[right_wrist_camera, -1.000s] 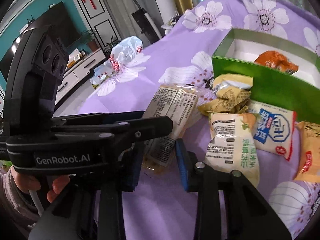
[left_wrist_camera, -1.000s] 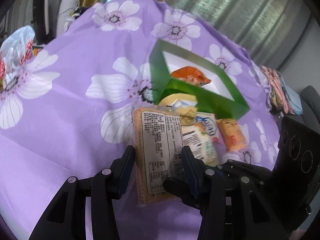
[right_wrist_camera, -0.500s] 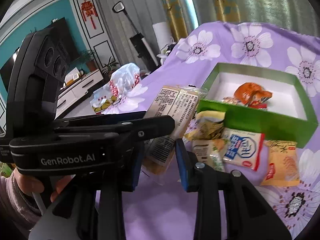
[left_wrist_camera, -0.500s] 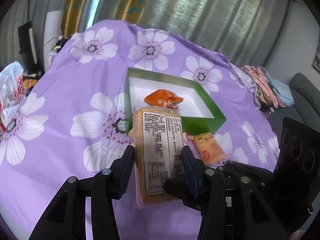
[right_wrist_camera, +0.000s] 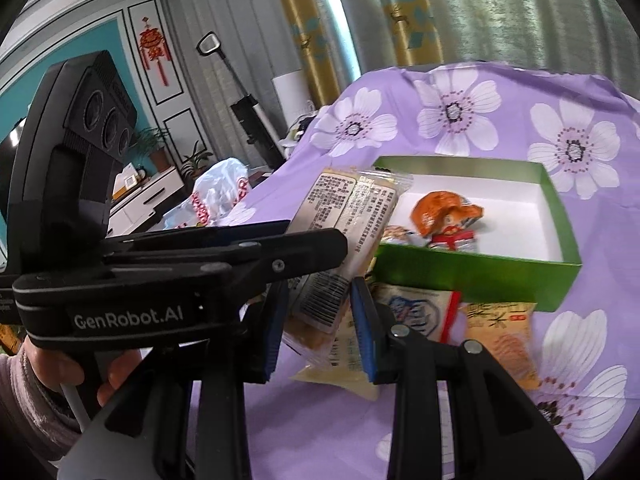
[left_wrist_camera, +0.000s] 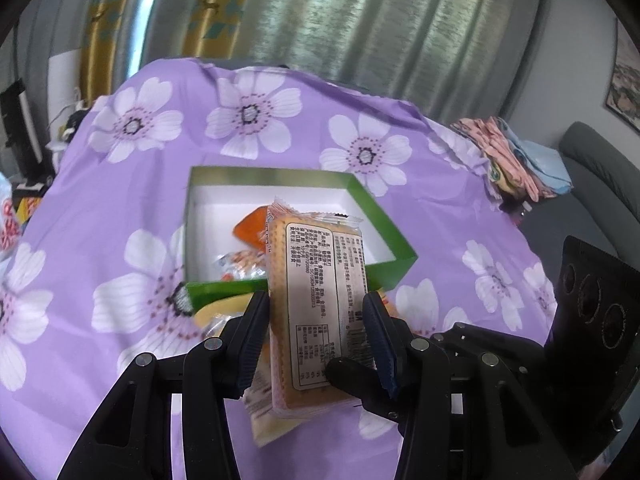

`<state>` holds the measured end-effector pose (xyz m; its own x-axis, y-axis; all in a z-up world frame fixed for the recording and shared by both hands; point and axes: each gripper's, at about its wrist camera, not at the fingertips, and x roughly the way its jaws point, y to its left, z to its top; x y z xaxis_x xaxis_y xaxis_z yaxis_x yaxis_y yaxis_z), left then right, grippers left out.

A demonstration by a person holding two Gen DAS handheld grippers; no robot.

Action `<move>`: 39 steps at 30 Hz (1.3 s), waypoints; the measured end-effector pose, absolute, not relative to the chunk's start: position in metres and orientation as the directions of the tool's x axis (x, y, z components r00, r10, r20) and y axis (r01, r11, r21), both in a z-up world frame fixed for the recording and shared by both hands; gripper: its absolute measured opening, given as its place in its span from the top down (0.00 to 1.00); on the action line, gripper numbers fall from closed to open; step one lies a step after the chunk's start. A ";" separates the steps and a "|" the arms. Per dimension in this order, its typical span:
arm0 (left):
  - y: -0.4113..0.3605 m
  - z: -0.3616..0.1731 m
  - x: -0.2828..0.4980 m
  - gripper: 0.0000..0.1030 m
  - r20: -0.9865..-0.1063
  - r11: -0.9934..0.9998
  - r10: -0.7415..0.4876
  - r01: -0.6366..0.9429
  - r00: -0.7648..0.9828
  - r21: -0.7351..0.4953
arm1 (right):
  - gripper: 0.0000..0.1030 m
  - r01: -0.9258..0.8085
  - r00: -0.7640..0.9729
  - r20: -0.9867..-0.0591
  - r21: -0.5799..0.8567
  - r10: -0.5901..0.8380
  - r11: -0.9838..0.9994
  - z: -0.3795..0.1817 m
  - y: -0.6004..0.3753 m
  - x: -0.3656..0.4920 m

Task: Organize snacks
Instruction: 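Carry the cracker pack over the green box and lower it inside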

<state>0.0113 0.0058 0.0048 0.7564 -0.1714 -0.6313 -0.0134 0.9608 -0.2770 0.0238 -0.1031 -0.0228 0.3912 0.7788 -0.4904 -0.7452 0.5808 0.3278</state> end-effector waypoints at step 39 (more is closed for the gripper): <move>0.021 -0.053 0.162 0.53 -0.734 0.945 -0.203 -0.067 0.649 -0.321 | 0.65 -0.665 0.427 -0.613 0.286 0.665 0.690 -0.068 -0.082 0.170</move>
<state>0.1620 0.0208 -0.0527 0.6486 -0.2032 -0.7335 -0.0672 0.9447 -0.3211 0.1695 -0.0817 -0.0678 0.4266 0.6649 -0.6132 -0.6646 0.6902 0.2862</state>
